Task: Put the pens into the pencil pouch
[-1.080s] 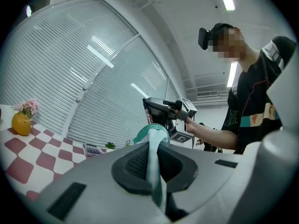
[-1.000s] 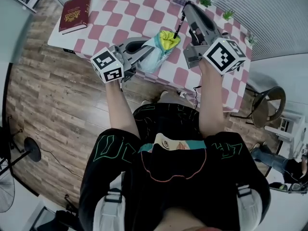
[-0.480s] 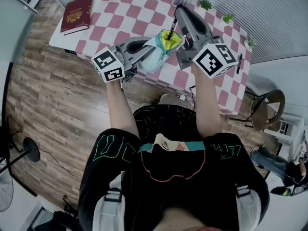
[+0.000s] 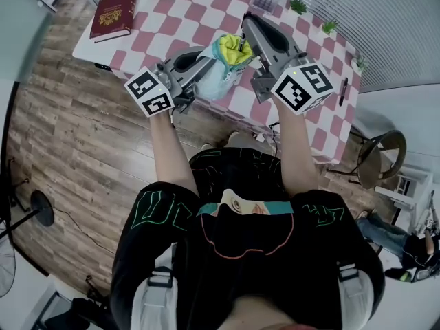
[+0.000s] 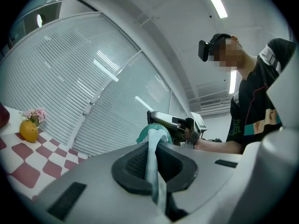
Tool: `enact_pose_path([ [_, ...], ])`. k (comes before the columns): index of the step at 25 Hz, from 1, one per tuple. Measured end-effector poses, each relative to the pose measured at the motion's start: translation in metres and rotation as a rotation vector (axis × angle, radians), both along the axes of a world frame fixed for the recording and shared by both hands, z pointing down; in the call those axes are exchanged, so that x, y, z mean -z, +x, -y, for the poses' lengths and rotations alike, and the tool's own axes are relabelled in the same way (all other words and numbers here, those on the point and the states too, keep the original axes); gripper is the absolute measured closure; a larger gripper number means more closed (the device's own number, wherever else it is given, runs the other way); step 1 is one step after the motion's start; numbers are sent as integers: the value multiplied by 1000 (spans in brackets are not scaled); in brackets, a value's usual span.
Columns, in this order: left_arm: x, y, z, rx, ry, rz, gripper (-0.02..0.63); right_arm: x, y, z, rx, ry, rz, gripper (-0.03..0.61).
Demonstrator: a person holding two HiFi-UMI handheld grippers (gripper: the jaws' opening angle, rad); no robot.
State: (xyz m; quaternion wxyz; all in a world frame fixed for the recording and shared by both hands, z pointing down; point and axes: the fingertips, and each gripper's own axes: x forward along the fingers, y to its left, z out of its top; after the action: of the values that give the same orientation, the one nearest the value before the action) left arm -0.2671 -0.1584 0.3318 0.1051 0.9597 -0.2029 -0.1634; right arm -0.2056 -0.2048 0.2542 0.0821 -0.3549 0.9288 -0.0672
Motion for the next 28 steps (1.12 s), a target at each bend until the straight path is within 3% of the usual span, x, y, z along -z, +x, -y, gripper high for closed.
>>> enact_pose_path([
  [11,9,-22,1,113,20,-10,614,-19,-15,-13,54,11,-145,529],
  [21,6,-25,-3,130,18,-16,614,-66,-19,-11,90,-278,-239,529],
  [28,1,-18,-4,117,7,-8,614,-77,-28,-27,139,-211,-410,531],
])
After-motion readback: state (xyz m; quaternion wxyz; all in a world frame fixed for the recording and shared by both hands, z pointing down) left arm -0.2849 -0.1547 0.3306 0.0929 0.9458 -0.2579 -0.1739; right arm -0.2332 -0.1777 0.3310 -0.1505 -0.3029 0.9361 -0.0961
